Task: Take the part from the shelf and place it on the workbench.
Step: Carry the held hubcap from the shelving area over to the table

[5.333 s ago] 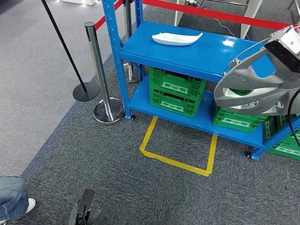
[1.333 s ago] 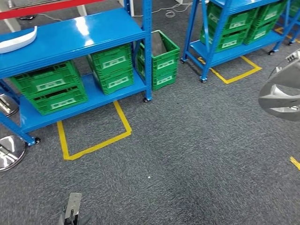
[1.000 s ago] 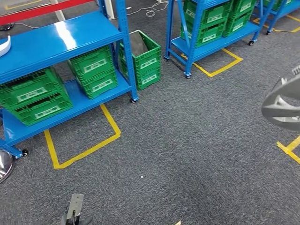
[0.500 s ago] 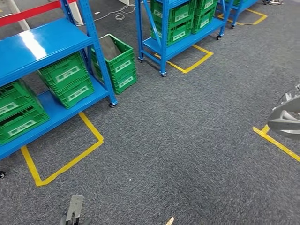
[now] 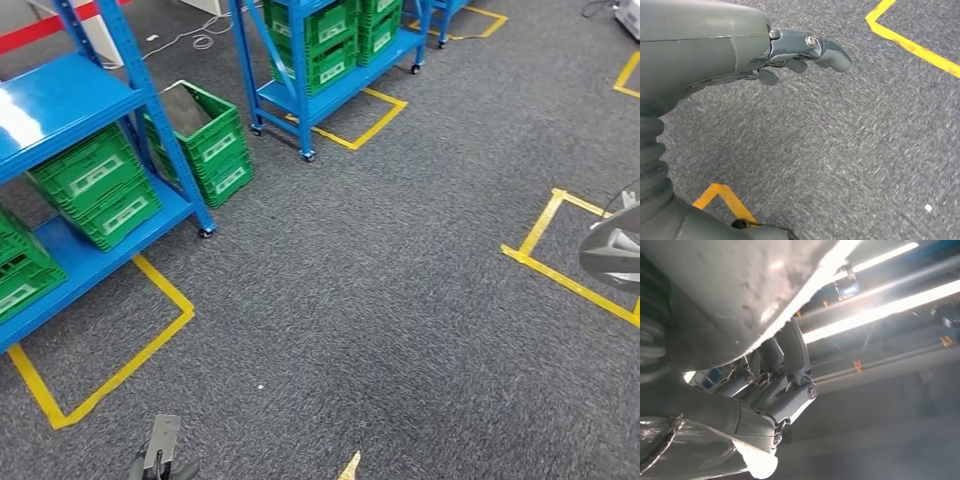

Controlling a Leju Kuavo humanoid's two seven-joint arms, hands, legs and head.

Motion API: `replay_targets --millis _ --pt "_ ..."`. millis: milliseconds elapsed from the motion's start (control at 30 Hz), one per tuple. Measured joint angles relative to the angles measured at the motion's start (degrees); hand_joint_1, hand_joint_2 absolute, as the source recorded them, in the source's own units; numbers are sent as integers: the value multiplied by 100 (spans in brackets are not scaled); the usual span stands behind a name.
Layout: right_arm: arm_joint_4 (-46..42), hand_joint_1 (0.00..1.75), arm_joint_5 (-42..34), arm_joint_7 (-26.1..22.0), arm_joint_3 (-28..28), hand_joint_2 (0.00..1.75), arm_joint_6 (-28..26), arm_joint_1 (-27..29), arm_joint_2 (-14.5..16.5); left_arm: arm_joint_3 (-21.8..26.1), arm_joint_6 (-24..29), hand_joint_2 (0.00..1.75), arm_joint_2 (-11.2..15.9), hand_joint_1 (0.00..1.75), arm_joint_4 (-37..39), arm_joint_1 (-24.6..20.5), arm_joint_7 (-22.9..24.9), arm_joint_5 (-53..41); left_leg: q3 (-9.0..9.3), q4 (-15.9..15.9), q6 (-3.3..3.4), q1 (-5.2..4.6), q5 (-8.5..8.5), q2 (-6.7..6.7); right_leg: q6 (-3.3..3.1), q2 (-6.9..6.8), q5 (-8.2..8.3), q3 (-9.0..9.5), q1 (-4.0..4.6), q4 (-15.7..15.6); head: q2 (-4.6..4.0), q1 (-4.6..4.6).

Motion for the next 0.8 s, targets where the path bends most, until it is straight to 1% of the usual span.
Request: replay_targets --millis 33,67,100,133,167,200,233,267,300,333,367,400,433,467,533,567,600,633,667,700,733,767,800 --pt "-11 175 2 -1 4 175 -1 8 2 0 0 175 -1 0 0 -4 0 0 2 14 -21 5 -26 10 -38 49 8 -12 -5 1 0 2" --pt "-26 175 3 -2 5 175 -3 6 3 0 0 175 -1 0 0 -8 -1 1 -20 85 -44 16 -98 -48 -76 101 13 -18 -10 0 0 2" --pt "-44 175 5 -3 9 175 -4 0 8 0 0 175 -1 0 0 -10 -1 1 -86 263 -64 29 -227 -147 -110 148 20 -17 -17 -6 0 -3" --pt "-61 175 7 -2 17 175 -5 -1 17 0 -1 175 -3 0 0 -7 -1 1 -210 566 -81 40 -406 -275 -139 197 23 -15 -18 -9 0 -9" --pt "-71 175 8 -2 29 175 -6 4 30 0 -2 175 -5 0 1 2 -1 1 -381 962 -88 46 -599 -381 -160 251 24 -16 -12 -9 0 -13" --pt "-76 175 9 -3 46 175 -6 19 44 0 -3 175 -9 0 1 12 -1 1 -561 1356 -87 46 -754 -434 -172 312 26 -17 0 -9 0 -16" --pt "-79 175 9 -3 61 175 -6 37 56 0 -4 175 -11 0 2 21 -1 1 -694 1634 -77 45 -823 -462 -181 379 29 -18 13 -8 0 -16" --pt "-81 175 9 -3 70 175 -7 52 64 0 -4 175 -12 0 2 26 -1 2 -737 1703 -56 41 -776 -479 -187 447 33 -19 28 -8 0 -16" --pt "-82 175 9 -3 76 175 -7 61 68 0 -4 175 -12 0 2 28 -1 2 -676 1539 -20 35 -619 -504 -192 516 39 -17 42 -8 0 -15" --pt "-89 175 9 -3 77 175 -8 64 70 0 -4 175 -11 0 2 28 -1 3 -528 1195 30 25 -394 -556 -195 582 44 -15 54 -8 0 -15" --pt "-97 175 8 -3 75 175 -11 64 71 0 -4 175 -2 0 2 28 -1 3 -356 799 94 14 -193 -675 -195 638 50 -17 57 -7 0 -12" --pt "-104 175 6 -3 77 175 -15 59 74 0 -4 175 4 0 3 29 -1 3 -208 453 148 11 -52 -789 -188 697 60 -25 60 -4 0 -7" --pt "-111 175 1 -2 75 175 -22 59 80 0 -4 175 13 0 3 28 -2 3 -109 223 178 3 9 -873 -168 751 74 -44 52 -1 0 -9" --pt "-115 175 -7 -3 74 175 -30 69 86 0 -4 175 21 0 4 26 -2 3 -66 117 191 -2 8 -917 -139 804 94 -66 37 -4 0 -9" --pt "-140 175 -27 -6 63 175 -45 118 93 0 -5 175 17 0 5 19 -3 8 -28 13 177 3 27 -820 -66 902 136 -108 11 -24 0 -18" --pt "-163 175 -37 -9 53 175 -59 149 93 1 -5 175 16 0 5 17 -4 12 -10 -43 180 16 59 -764 -41 863 118 -143 14 -7 0 -12" --pt "-190 175 -45 -9 41 175 -76 168 94 1 -6 175 16 0 5 16 -5 16 6 -98 187 30 95 -700 -19 765 37 -211 24 98 0 1" --pt "-216 175 -53 -10 31 175 -96 187 97 2 -7 175 17 0 5 19 -7 18 17 -139 190 43 124 -633 0 631 -108 -326 29 329 0 19" --pt "-237 175 -58 -11 23 175 -113 207 104 2 -7 175 23 0 4 25 -9 20 17 -149 197 38 132 -572 25 490 -289 -477 33 655 0 33" --pt "-253 175 -61 -11 20 175 -121 237 112 2 -7 175 23 0 5 33 -10 20 12 -148 200 36 134 -506 53 409 -458 -640 21 1027 0 45" --pt "-264 175 -63 -11 20 175 -126 278 120 3 -7 175 23 0 5 42 -10 21 10 -147 197 37 132 -440 81 368 -554 -764 5 1315 0 49" --pt "-274 175 -66 -12 19 175 -128 315 127 3 -7 175 23 0 5 47 -10 21 9 -146 190 39 127 -376 103 341 -553 -807 -11 1430 0 50" --pt "-286 175 -71 -13 15 175 -129 341 131 3 -7 175 22 0 5 47 -10 24 11 -142 177 42 119 -313 123 313 -454 -741 -30 1325 0 52"
